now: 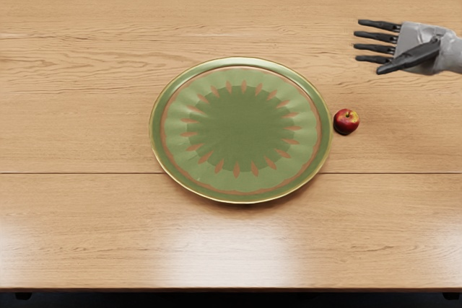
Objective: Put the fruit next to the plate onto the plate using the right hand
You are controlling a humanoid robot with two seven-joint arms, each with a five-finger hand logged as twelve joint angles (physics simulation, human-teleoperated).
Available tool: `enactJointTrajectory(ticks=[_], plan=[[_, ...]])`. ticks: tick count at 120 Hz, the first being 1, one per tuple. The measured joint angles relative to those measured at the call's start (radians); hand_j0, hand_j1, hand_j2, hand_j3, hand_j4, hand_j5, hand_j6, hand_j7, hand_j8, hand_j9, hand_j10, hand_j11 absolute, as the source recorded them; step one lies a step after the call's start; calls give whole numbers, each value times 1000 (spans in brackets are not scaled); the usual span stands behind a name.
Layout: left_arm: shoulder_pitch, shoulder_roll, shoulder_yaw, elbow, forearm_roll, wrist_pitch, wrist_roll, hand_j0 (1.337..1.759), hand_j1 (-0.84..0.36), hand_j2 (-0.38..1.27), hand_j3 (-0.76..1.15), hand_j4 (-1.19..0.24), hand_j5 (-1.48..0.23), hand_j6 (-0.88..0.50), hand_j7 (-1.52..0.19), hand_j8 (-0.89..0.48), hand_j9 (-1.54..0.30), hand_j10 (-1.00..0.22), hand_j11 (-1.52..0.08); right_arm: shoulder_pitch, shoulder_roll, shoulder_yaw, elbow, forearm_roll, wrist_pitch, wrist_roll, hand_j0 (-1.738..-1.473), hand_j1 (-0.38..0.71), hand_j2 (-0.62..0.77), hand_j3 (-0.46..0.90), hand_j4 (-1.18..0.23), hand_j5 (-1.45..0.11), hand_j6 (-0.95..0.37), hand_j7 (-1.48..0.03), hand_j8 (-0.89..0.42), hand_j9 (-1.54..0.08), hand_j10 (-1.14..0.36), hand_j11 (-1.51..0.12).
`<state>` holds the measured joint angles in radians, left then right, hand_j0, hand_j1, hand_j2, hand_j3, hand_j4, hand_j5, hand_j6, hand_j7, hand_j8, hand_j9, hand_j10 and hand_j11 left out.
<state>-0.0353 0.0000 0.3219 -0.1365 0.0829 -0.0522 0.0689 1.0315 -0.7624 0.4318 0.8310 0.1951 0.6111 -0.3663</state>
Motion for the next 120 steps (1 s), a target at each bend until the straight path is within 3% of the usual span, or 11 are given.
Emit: enactJointTrajectory(ticks=[20,41,47,60,72,90,120], plan=[[0,0,0,0,0,0,0,1658,55,49,0,-245,-318,-245,-318,-245,-318,-245,-318,-3,-11,3,31,-22,0,4,-1658,-312,-6,0,-29,-40,-28,-41,-29,-40,-29,-40],[0,0,0,0,0,0,0,1658,55,49,0,-245,-318,-245,-318,-245,-318,-245,-318,0,-9,133,60,-385,0,11,-1658,-310,-6,0,-31,-43,-31,-43,-31,-43,-32,-43],[0,0,0,0,0,0,0,1658,55,49,0,-245,-318,-245,-318,-245,-318,-245,-318,-1,-13,152,103,-489,0,21,-1658,-309,-6,0,-33,-44,-32,-44,-33,-44,-33,-44],[0,0,0,0,0,0,0,1658,55,49,0,-245,-318,-245,-318,-245,-318,-245,-318,-13,-47,166,246,-706,0,82,-1658,-307,-6,0,-36,-47,-36,-47,-36,-46,-35,-46],[0,0,0,0,0,0,0,1658,55,49,0,-245,-318,-245,-318,-245,-318,-245,-318,-50,-79,168,372,-845,-13,106,-1658,-306,-7,0,-38,-48,-38,-48,-38,-48,-38,-48],[0,0,0,0,0,0,0,1658,55,49,0,-245,-318,-245,-318,-245,-318,-245,-318,-126,-93,166,473,-958,-207,119,-1658,-303,-7,0,-42,-52,-43,-51,-42,-52,-41,-51],[0,0,0,0,0,0,0,1658,55,49,0,-245,-318,-245,-318,-245,-318,-245,-318,-216,-46,115,528,-1049,-534,130,-1658,-291,-8,0,-53,-66,-55,-65,-54,-65,-53,-65]])
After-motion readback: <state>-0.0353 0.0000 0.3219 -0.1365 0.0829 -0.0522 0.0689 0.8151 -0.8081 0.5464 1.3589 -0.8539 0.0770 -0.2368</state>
